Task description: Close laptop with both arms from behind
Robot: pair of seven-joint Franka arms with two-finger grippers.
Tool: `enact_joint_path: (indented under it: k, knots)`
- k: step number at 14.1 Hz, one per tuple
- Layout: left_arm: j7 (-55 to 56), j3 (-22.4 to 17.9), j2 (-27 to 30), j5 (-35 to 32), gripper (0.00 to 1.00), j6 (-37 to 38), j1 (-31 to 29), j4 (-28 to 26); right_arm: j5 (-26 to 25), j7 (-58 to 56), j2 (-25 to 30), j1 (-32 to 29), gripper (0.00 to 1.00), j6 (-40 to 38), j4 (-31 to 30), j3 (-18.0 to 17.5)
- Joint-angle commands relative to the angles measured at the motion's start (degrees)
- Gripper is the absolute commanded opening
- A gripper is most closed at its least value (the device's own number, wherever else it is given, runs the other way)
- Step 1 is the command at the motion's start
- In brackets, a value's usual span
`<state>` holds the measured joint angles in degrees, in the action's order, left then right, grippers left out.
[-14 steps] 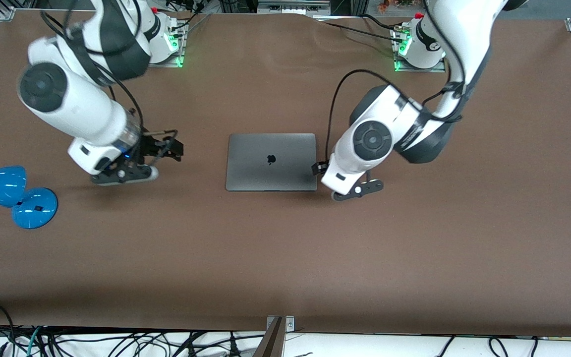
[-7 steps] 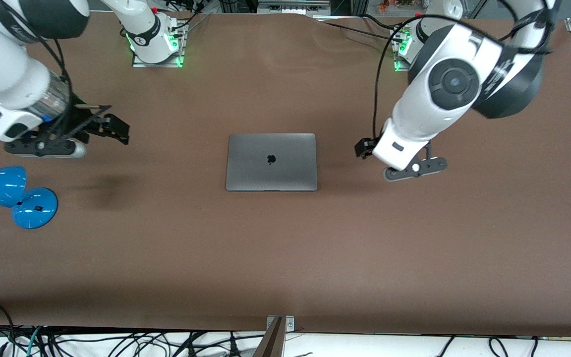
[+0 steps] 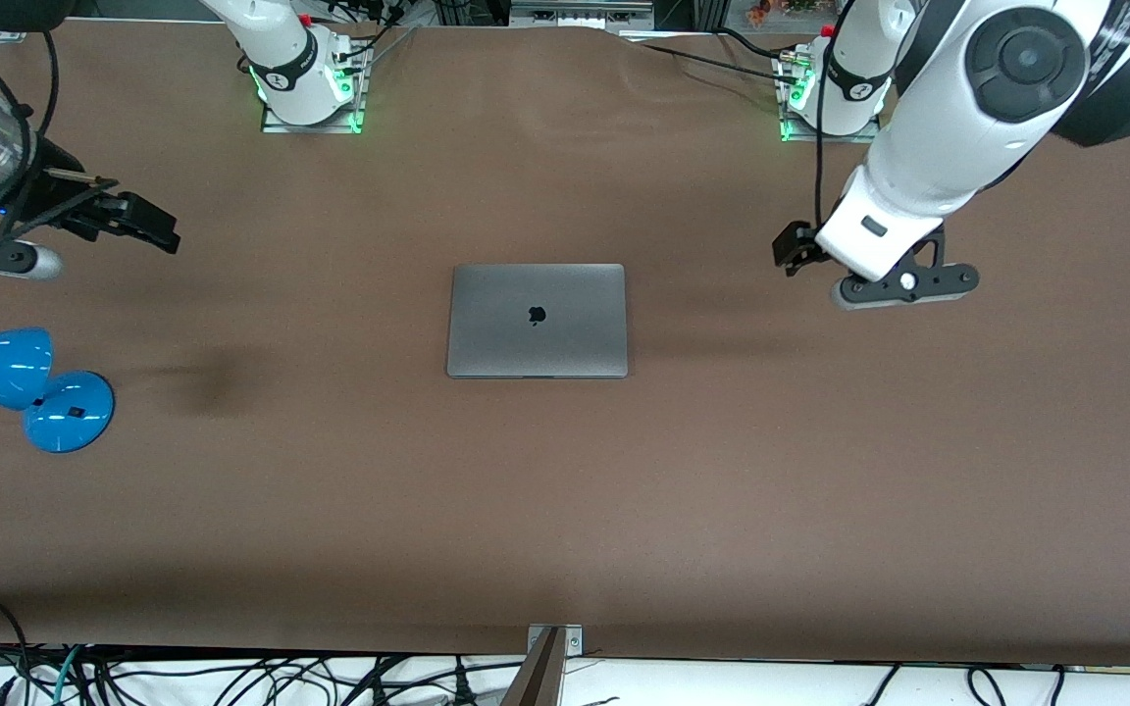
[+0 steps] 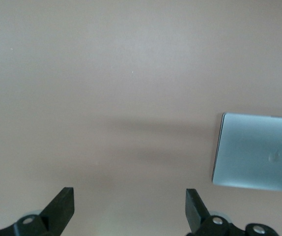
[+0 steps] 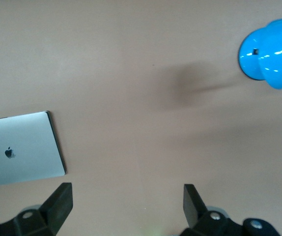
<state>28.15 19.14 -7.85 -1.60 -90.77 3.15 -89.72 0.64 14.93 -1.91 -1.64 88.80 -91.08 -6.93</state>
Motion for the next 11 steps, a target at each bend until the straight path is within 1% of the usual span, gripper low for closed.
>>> enact_joint_path:
  k: [1,3,4,5,7,8,11]
  knots:
    - [-5.0,-4.4,9.3,2.0,1.0,-1.5,2.0,-9.1,0.8,-2.0,2.2,-1.8,1.0,0.3,-2.1,-0.1]
    - [-11.0,-7.8,13.4,4.0,1.0,-1.5,2.1,-12.7,0.8,-3.6,2.3,-3.1,1.0,0.4,-2.4,0.0]
    - [-14.5,-10.3,15.2,4.4,1.0,-1.5,2.4,-13.9,0.7,-3.8,2.3,-3.2,1.0,0.5,-2.5,0.1]
    - [-17.4,-12.4,16.1,4.5,1.0,-1.3,3.0,-14.4,0.6,-3.8,2.3,-3.3,1.0,0.8,-3.0,0.7]
    - [-22.3,-16.0,16.6,4.5,1.0,-0.6,3.5,-13.9,0.5,-3.8,2.3,-3.5,1.0,4.4,-4.5,1.0]
    - [-23.7,-16.8,16.6,4.4,1.0,-0.3,3.8,-13.7,0.5,-3.8,2.4,-3.4,1.0,6.4,-5.0,0.9]
    - [-25.5,-17.9,16.3,3.5,1.0,-0.2,4.9,-13.2,0.4,-3.8,2.5,-3.4,1.0,7.1,-5.1,0.9]
